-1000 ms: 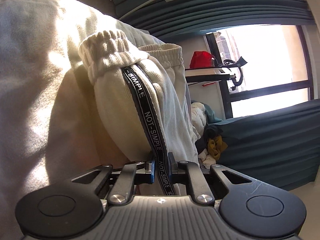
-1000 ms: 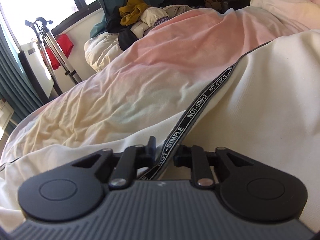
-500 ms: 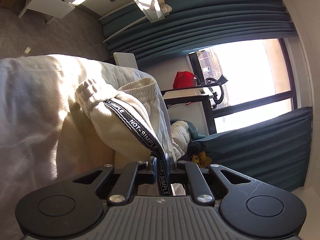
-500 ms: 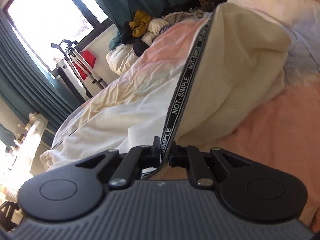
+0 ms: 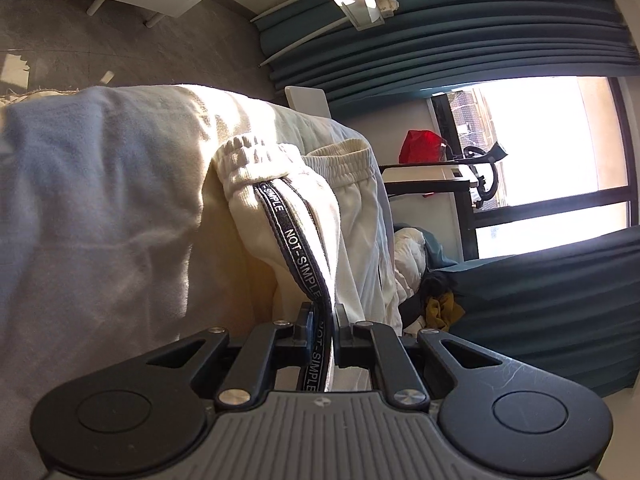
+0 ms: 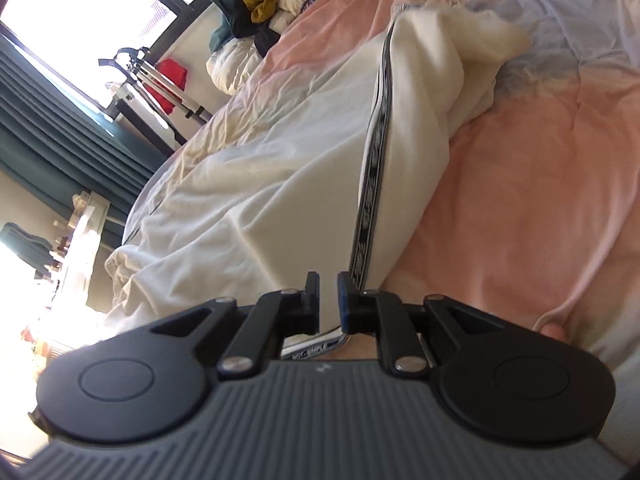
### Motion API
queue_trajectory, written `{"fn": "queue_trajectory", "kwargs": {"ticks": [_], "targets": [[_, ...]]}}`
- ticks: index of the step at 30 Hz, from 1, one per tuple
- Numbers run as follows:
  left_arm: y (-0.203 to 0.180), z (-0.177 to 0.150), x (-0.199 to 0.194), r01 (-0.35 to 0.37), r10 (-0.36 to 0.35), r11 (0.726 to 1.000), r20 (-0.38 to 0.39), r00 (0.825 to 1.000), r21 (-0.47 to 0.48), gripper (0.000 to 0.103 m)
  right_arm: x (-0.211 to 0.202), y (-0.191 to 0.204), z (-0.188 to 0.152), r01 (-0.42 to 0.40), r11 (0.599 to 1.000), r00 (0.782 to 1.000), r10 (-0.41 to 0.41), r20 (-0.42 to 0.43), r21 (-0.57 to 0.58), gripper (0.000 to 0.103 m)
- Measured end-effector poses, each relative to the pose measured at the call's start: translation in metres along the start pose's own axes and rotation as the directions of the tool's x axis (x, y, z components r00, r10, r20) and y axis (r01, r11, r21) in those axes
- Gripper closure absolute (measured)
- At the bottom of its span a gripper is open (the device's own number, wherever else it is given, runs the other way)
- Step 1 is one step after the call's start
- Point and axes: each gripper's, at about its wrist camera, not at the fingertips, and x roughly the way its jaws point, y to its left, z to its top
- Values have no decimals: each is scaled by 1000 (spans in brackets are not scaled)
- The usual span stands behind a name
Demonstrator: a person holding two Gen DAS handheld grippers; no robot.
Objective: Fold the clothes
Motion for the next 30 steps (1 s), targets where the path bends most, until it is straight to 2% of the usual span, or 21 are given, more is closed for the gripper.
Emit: {"fn": "queue_trajectory", "kwargs": {"ticks": [2,4,8,10,12,13,15,17,20,22,24,25,27,30], "targets": [[0,-1,3,-9,9,1000,6,1000,1,93,-8,-8,27,38,999,998,-38,47,-6,87],[0,-1,4,-17,17,1000,9,1000,-4,93,-7,-12,56,86,996,993,-86,80,-5,79],[-5,-1,14,-38,38,999,12,999,-6,92,22,-11,120,176,983,977,-168,132,-49,68],[-3,0,20,-56,56,998,11,998,-14,92,40,-11,148,233,971,961,-223,166,-46,59],[-2,1,25,-76,76,997,9,997,-23,91,60,-10,172,274,961,948,-265,178,-27,39],[-1,2,28,-88,88,996,9,996,-26,91,72,-10,183,288,957,944,-278,175,-32,33],[2,3,34,-102,102,994,4,995,-36,91,98,-7,198,344,938,931,-334,150,-46,29],[5,5,40,-109,109,993,0,994,-46,91,128,-5,209,394,914,917,-385,103,-93,29],[13,6,51,-130,130,989,-10,992,-64,91,162,-2,215,477,868,878,-466,111,-138,29],[18,7,59,-135,134,988,-23,991,-77,91,185,-2,216,556,808,831,-543,119,-194,32],[22,9,65,-137,134,987,-35,990,-87,91,199,-5,215,623,752,781,-610,129,-216,43],[23,10,68,-135,132,987,-38,990,-91,91,200,-8,214,628,750,778,-616,125,-207,59],[24,12,70,-129,125,987,-41,991,-95,91,200,-12,213,637,747,770,-627,116,-190,74],[25,14,72,-117,113,988,-44,993,-102,92,175,-7,219,587,796,809,-570,147,-147,82]]}}
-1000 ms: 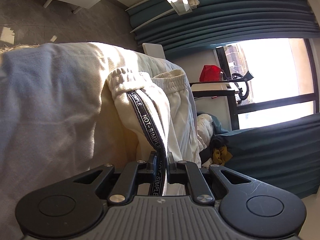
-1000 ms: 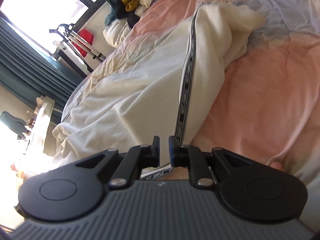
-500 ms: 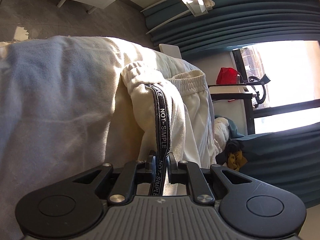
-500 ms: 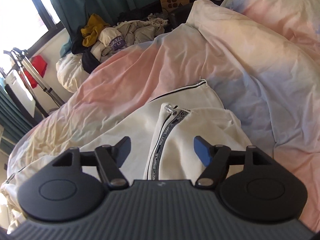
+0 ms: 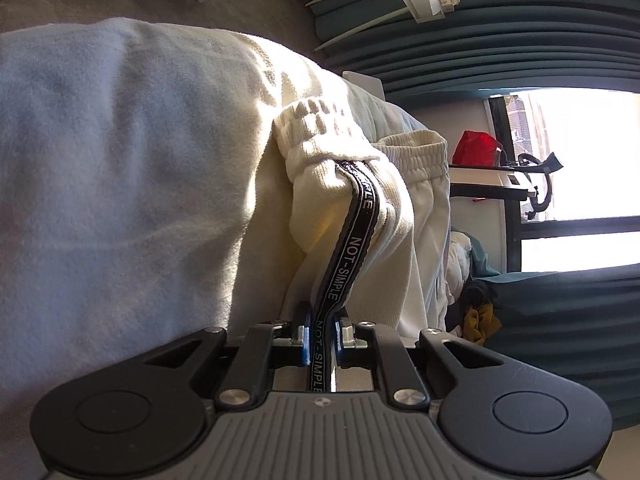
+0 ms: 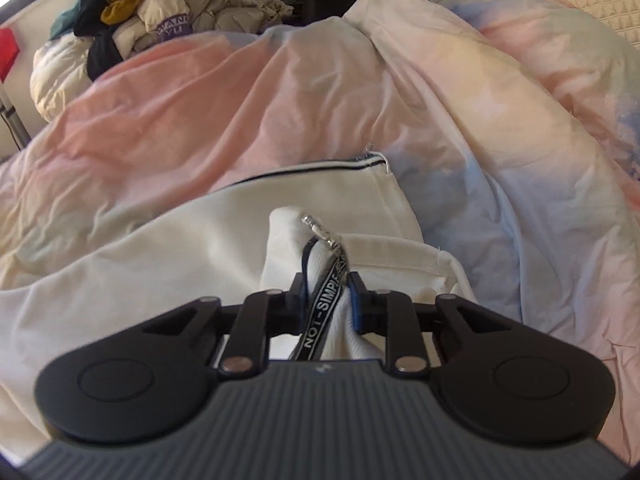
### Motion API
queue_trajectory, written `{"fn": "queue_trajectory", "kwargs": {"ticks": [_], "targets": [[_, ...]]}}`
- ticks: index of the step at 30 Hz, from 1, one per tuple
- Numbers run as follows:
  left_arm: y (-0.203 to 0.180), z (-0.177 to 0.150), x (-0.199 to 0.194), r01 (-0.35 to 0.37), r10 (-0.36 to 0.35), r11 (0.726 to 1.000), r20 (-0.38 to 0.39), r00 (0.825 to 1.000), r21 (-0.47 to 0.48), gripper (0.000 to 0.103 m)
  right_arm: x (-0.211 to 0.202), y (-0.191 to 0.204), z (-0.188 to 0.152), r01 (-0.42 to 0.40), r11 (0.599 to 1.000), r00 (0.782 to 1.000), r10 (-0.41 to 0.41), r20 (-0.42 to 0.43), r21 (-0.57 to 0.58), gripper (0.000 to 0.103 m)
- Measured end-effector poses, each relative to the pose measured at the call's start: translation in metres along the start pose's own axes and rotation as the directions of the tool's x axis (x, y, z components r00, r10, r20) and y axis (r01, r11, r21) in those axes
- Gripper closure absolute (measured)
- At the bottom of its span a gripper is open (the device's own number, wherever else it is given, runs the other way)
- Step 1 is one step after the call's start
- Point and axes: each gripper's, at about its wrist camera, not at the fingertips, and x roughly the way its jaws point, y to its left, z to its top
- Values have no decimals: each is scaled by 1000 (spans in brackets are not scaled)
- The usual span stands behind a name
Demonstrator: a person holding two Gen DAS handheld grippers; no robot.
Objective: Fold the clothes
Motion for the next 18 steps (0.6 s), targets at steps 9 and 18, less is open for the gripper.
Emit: {"fn": "queue_trajectory", "kwargs": {"ticks": [9,18], "targets": [[-10,1,-30,69,-71,997,46,996,42,94,-148,-103,26,-285,947,914,223,338,146,86],[-15,4,-53,118,-118,992,-8,993,38,96,-124,-258,-111,-319,862,935,219,278,393,86]]}}
